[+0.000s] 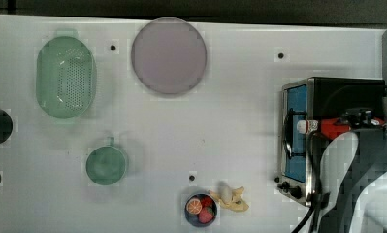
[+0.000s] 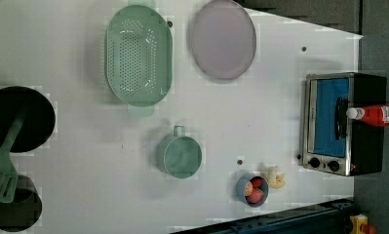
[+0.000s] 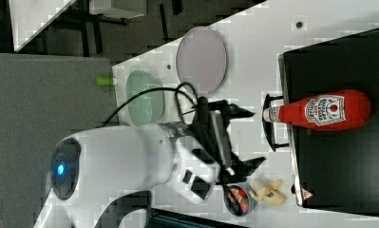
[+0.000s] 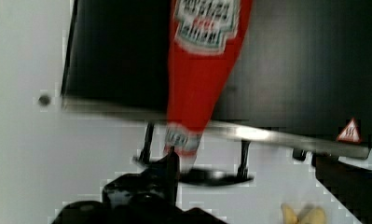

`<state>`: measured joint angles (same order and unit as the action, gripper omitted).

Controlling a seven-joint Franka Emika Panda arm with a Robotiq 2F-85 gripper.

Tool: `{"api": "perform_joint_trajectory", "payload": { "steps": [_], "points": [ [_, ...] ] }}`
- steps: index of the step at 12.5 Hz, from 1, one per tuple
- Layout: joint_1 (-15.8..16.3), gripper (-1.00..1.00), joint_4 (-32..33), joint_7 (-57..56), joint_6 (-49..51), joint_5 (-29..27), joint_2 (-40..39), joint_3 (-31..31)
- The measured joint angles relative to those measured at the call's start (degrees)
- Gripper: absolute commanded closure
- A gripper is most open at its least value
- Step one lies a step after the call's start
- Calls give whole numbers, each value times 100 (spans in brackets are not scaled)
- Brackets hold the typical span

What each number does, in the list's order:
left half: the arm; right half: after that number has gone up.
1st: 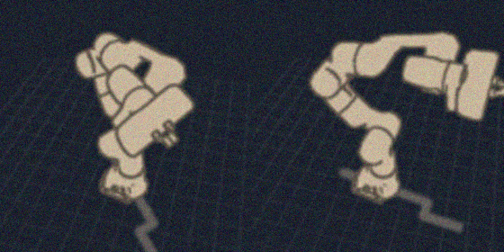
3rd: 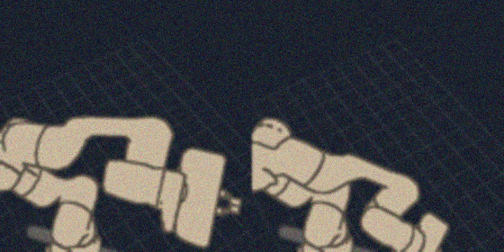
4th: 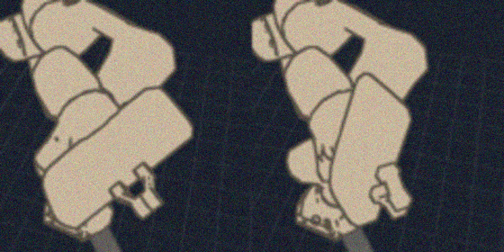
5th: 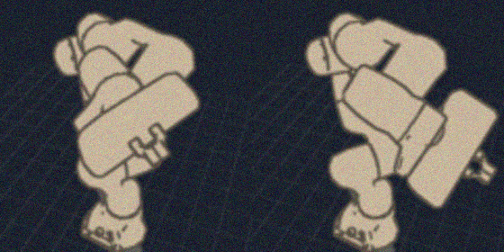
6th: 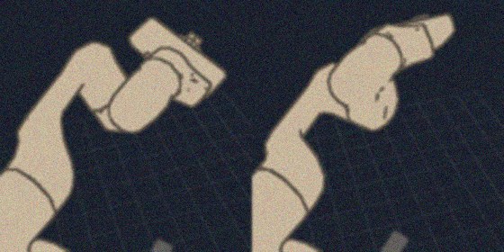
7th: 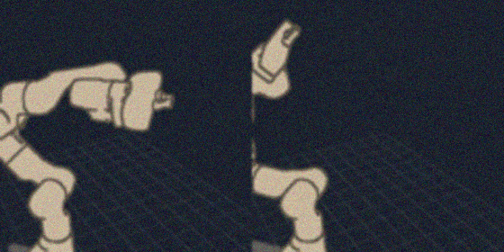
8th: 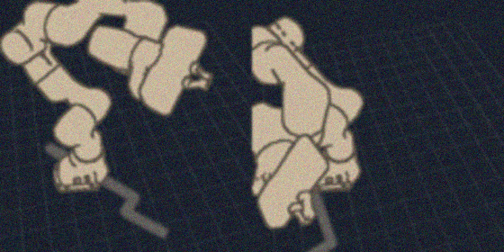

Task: Pick Ketchup from oven and place it on table.

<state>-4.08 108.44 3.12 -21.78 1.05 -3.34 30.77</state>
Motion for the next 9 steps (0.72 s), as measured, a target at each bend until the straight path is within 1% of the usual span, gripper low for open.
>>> {"api": "perform_joint_trajectory", "payload": {
  "steps": [2,3,4,5,6,7,8,9],
  "points": [
    [-85,-100,-347,6,-190,3,-470,120],
    [-74,-100,-408,8,-257,-17,-648,201],
    [-93,-100,-425,9,-350,-188,-787,213],
    [-106,-100,-487,9,-562,-521,-966,235],
    [-99,-100,-615,9,-888,-643,-1212,322],
    [-108,-100,-755,7,-1053,-643,-1462,400],
    [-135,-100,-755,7,-1098,-763,-1606,434],
    [-189,-100,-688,7,-1182,-1022,-1701,408]
  ]
}}
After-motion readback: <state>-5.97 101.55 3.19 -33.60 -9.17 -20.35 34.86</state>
